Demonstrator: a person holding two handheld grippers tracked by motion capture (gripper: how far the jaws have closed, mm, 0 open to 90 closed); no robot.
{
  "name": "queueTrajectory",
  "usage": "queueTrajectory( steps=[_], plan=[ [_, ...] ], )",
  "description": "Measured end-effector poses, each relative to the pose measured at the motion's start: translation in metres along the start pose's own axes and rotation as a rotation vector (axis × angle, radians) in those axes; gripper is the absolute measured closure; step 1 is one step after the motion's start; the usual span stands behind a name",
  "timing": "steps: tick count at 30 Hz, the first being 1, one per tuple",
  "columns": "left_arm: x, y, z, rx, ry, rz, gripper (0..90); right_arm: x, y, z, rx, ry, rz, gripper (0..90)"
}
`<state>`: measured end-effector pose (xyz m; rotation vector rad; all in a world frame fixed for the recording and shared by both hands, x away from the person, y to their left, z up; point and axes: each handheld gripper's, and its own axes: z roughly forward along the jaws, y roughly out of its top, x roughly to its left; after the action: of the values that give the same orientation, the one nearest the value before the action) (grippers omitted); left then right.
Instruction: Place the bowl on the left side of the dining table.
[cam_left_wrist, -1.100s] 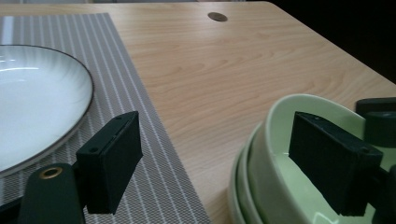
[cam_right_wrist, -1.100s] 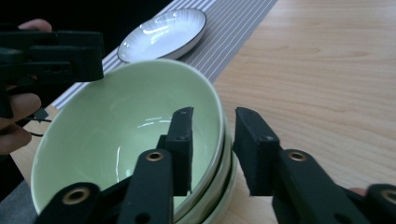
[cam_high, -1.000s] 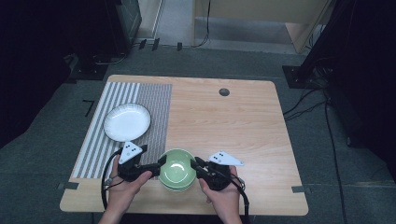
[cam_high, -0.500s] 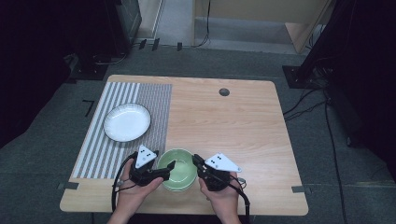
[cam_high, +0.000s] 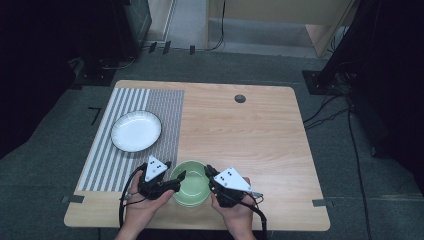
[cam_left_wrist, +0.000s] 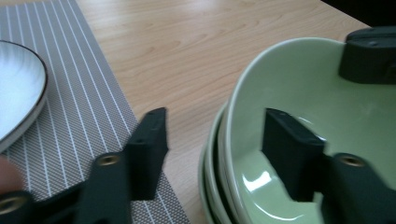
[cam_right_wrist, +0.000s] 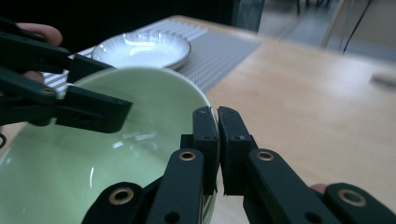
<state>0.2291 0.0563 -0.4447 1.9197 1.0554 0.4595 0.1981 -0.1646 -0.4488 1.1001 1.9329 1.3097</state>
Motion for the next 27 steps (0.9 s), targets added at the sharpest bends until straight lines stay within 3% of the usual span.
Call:
queueTrajectory(
  steps=[3,5,6,9,10,11,13,16,20,22,25,27],
  plan=[
    [0.0003,0.0,-0.0003,-0.005,0.022,0.006,50.6,0.0043,0.0002,-0.0015,-0.023,-0.02,-0.041,88.2],
    [0.0008,-0.0006,-0.0001,-0.007,0.033,0.007,55.0,0.0023,0.0014,-0.0007,-0.009,-0.008,-0.015,87.8],
    [0.0008,-0.0008,0.0002,-0.002,0.028,0.006,55.0,0.0023,0.0014,-0.0007,-0.009,-0.008,-0.015,87.8],
    [0.0006,-0.0012,0.0015,0.011,0.0,0.01,65.8,0.0014,0.0019,-0.0004,0.008,-0.004,0.014,86.8],
    [0.0008,-0.0016,0.0026,0.023,-0.029,0.008,69.5,0.0009,0.0028,0.0007,0.044,-0.004,0.034,79.8],
    [0.0008,-0.0016,0.0026,0.023,-0.029,0.008,72.6,0.0009,0.0028,0.0007,0.044,-0.004,0.034,79.8],
    [0.0,-0.0027,0.0037,0.029,-0.029,0.028,79.1,-0.0013,0.0019,0.0033,0.115,0.04,0.07,75.0],
    [0.0006,-0.0025,0.0038,0.031,-0.034,0.037,80.0,-0.0015,0.0001,0.0045,0.128,0.044,0.057,77.1],
    [-0.0001,-0.0028,0.0033,0.027,-0.036,0.046,80.8,0.0014,-0.0006,0.0068,0.117,-0.001,0.037,81.6],
    [-0.0023,-0.0029,0.0037,0.024,-0.043,0.047,80.4,0.0014,-0.0021,0.0066,0.078,-0.014,0.03,84.1],
    [-0.005,-0.0032,0.0047,0.019,-0.036,0.063,79.5,0.0036,-0.0017,0.0025,0.015,-0.029,-0.025,84.8],
    [-0.0043,-0.0034,0.006,0.021,-0.04,0.052,77.4,0.0072,-0.0013,-0.0009,-0.02,-0.048,-0.065,84.7]
  ],
)
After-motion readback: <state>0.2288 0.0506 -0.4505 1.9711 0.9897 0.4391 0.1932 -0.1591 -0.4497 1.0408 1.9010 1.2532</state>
